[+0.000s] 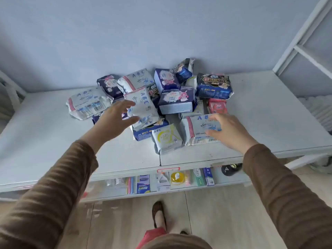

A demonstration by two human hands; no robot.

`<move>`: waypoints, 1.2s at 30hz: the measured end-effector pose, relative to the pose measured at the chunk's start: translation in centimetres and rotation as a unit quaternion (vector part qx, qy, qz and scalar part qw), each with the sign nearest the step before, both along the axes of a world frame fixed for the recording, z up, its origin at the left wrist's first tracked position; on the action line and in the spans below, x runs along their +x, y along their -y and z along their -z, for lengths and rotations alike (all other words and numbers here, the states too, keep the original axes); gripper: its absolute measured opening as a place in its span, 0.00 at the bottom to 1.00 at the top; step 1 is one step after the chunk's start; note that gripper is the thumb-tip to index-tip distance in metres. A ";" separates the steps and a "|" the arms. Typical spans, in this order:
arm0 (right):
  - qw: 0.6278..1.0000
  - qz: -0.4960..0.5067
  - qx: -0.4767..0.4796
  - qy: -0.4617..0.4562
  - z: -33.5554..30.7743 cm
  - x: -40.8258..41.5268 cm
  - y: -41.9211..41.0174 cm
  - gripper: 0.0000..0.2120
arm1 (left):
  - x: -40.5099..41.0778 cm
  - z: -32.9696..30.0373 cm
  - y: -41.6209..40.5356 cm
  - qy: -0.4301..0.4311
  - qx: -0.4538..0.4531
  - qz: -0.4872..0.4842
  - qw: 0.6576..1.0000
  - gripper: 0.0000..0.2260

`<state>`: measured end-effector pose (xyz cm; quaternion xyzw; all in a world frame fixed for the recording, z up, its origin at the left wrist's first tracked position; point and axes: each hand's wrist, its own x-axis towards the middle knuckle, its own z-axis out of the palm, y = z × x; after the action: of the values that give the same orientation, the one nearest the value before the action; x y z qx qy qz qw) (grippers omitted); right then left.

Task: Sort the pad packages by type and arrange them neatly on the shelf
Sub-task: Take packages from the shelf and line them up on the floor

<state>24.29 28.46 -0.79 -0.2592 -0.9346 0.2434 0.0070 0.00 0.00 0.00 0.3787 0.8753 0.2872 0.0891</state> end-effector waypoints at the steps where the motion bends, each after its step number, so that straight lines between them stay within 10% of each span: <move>1: 1.000 0.006 0.007 0.007 0.2 -0.6 -0.7 0.25 | -1.6 0.2 -0.6 0.012 0.002 -0.001 1.000 0.24; 12: 0.978 0.001 -0.008 0.208 2.3 -4.9 -6.4 0.51 | -12.9 0.2 -6.7 0.178 -0.204 0.127 0.954 0.55; 18: 0.961 -0.077 0.048 0.261 3.3 -6.0 -7.9 0.53 | -13.3 -0.3 -8.3 0.058 -0.363 0.174 0.913 0.64; 25: 0.971 -0.104 0.052 0.208 4.5 -5.9 -8.1 0.44 | -11.8 -0.2 -8.3 0.001 -0.330 0.154 0.931 0.43; 36: 0.985 -0.052 0.135 -0.095 6.7 -0.8 -4.9 0.31 | -5.5 2.7 -2.5 -0.077 -0.090 -0.091 0.989 0.39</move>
<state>23.53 33.37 -7.49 -0.1829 -0.9662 0.1380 0.1180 -5.48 2.54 -2.68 0.3089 0.9328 0.1837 0.0285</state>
